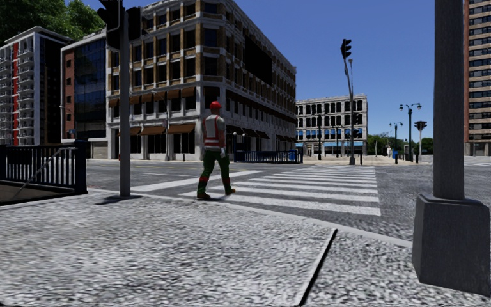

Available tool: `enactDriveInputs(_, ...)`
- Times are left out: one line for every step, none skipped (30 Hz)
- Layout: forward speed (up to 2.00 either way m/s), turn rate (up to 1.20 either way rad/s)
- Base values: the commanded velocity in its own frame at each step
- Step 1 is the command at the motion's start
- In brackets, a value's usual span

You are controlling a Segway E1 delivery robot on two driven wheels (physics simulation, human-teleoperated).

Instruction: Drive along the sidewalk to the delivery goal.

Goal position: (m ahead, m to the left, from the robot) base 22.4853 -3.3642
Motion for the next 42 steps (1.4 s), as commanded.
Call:
enactDriveInputs(1.26,0.0)
enactDriveInputs(1.27,0.0)
enactDriveInputs(1.27,0.0)
enactDriveInputs(1.27,0.0)
enactDriveInputs(1.27,0.0)
enactDriveInputs(1.27,0.0)
enactDriveInputs(1.27,0.0)
enactDriveInputs(1.27,0.0)
enactDriveInputs(1.27,0.0)
enactDriveInputs(1.27,0.0)
enactDriveInputs(1.27,0.0)
enactDriveInputs(1.27,0.0)
enactDriveInputs(1.27,0.0)
enactDriveInputs(1.27,0.0)
enactDriveInputs(1.27,0.0)
enactDriveInputs(1.27,0.0)
enactDriveInputs(1.27,0.0)
enactDriveInputs(1.27,0.0)
enactDriveInputs(1.27,0.0)
enactDriveInputs(1.27,0.0)
enactDriveInputs(1.27,0.0)
enactDriveInputs(1.27,0.0)
enactDriveInputs(1.27,-0.03)
enactDriveInputs(1.27,-0.05)
enactDriveInputs(1.27,-0.11)
enactDriveInputs(1.27,-0.11)
enactDriveInputs(1.27,-0.18)
enactDriveInputs(1.27,-0.21)
enactDriveInputs(1.27,-0.21)
enactDriveInputs(1.27,-0.21)
enactDriveInputs(1.27,-0.22)
enactDriveInputs(1.27,-0.22)
enactDriveInputs(1.27,-0.22)
enactDriveInputs(1.27,-0.22)
enactDriveInputs(1.26,-0.23)
enactDriveInputs(1.26,-0.25)
enactDriveInputs(1.26,-0.25)
enactDriveInputs(1.26,-0.3)
enactDriveInputs(1.26,-0.43)
enactDriveInputs(1.26,-0.48)
enactDriveInputs(1.26,-0.48)
enactDriveInputs(1.26,-0.5)
